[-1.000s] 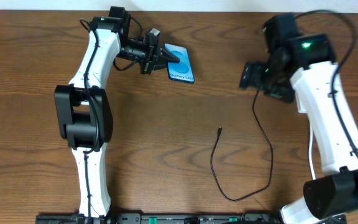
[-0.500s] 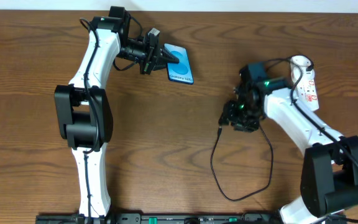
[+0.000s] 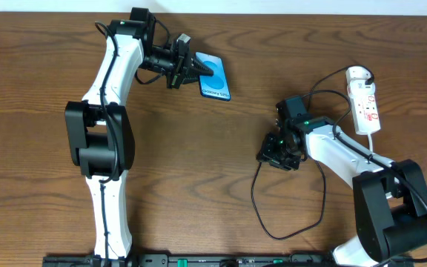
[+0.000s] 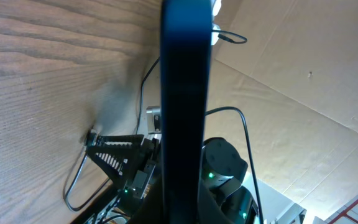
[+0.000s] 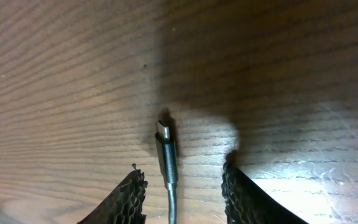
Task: Plug charger to phone and switch on socket
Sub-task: 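Lower the right gripper onto the black cable's USB-C plug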
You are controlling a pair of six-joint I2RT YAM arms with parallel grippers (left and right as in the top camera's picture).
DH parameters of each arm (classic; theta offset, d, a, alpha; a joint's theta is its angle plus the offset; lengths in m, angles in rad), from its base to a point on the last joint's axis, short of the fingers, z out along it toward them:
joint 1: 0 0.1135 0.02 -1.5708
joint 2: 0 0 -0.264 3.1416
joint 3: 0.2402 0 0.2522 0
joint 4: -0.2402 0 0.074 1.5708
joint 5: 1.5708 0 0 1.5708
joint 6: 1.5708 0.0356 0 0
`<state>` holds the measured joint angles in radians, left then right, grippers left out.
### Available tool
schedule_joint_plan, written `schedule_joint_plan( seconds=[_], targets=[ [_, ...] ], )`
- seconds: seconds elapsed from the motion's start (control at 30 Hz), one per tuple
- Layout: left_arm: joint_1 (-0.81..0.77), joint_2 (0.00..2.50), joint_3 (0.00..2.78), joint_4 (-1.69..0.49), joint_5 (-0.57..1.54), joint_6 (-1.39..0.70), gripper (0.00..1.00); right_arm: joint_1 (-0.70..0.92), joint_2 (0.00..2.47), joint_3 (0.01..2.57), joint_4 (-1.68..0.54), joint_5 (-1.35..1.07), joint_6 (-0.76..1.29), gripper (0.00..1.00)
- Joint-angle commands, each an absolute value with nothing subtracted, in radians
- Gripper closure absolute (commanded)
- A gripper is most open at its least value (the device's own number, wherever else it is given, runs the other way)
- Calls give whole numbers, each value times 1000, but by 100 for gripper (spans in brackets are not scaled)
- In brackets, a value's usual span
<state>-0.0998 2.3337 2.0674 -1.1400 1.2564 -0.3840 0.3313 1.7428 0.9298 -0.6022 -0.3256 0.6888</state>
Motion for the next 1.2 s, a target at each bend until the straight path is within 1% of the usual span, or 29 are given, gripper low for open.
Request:
schedule_joint_plan(
  seconds=[0.0, 0.1, 0.17, 0.23, 0.4, 1.17],
  targets=[
    [-95, 2294, 2067, -1139, 1289, -360, 92, 342, 1748, 892, -587, -306, 730, 62],
    [-94, 2294, 2067, -1139, 1289, -360, 93, 343, 1748, 889, -585, -306, 736, 64],
    [-94, 2295, 2067, -1139, 1289, -360, 93, 347, 1748, 887, -586, -306, 748, 68],
    [-95, 2294, 2067, -1139, 1289, -360, 93, 369, 1749, 883, -578, -296, 756, 69],
    [-95, 2295, 2067, -1139, 1289, -360, 93, 413, 1753, 881, -567, -241, 797, 69],
    [-94, 2294, 2067, -1139, 1289, -360, 93, 388, 1753, 881, -568, -200, 808, 68]
  ],
)
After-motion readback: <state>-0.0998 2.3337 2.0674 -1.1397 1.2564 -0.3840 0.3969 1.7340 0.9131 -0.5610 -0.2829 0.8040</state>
